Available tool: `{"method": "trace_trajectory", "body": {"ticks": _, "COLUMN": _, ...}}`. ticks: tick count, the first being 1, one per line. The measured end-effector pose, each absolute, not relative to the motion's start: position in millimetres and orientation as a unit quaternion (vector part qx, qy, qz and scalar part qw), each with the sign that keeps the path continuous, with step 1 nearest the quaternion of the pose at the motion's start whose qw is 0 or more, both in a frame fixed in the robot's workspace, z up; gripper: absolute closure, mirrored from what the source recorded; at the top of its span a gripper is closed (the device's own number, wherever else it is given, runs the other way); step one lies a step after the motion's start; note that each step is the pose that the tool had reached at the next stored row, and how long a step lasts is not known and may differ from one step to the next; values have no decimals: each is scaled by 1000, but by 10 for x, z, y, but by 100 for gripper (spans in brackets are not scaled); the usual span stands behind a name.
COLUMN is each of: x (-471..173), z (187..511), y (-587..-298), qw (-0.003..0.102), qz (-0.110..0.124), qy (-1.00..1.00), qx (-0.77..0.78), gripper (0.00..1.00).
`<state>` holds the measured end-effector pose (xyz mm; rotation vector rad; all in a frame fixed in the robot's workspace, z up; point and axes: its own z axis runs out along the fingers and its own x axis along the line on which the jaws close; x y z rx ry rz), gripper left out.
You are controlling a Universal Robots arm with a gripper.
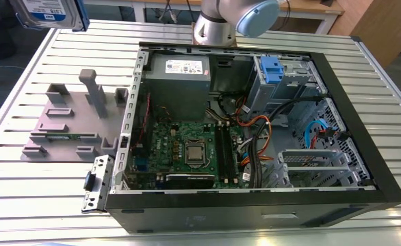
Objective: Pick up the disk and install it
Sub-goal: 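Pick up the disk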
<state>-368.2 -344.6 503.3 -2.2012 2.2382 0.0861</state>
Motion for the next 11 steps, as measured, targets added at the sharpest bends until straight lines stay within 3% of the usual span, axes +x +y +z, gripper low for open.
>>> {"method": "trace_trajectory", "body": {"ticks": 11, "x": -3577, "z": 5032, "y": -3446, "qw": 1, "qz": 27, "qy": 713, "qx": -701, "gripper": 63}}
